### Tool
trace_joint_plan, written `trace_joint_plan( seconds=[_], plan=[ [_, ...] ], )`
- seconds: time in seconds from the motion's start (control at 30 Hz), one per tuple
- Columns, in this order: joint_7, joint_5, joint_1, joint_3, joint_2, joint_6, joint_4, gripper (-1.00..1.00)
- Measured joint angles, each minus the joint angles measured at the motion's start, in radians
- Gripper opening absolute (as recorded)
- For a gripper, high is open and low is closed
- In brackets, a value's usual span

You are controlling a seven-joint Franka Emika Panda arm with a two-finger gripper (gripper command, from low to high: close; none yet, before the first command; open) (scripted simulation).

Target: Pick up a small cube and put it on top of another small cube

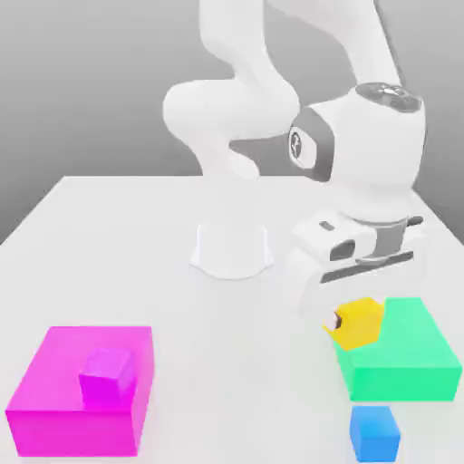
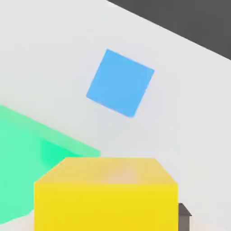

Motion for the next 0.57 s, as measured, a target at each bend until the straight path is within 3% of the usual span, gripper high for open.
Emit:
trace_joint_plan(
  seconds=[0.27, 0.43, 0.47, 0.57],
  plan=[
    [-0.333, 0.127, 0.249, 0.008, -0.277, -0.132, -0.140, -1.00],
    [-0.354, 0.128, 0.258, 0.032, -0.150, 0.039, -0.186, -1.00],
    [-0.350, 0.124, 0.255, 0.037, -0.118, 0.078, -0.193, 1.00],
    [-0.350, 0.124, 0.255, 0.037, -0.118, 0.078, -0.193, 1.00]
  ],
)
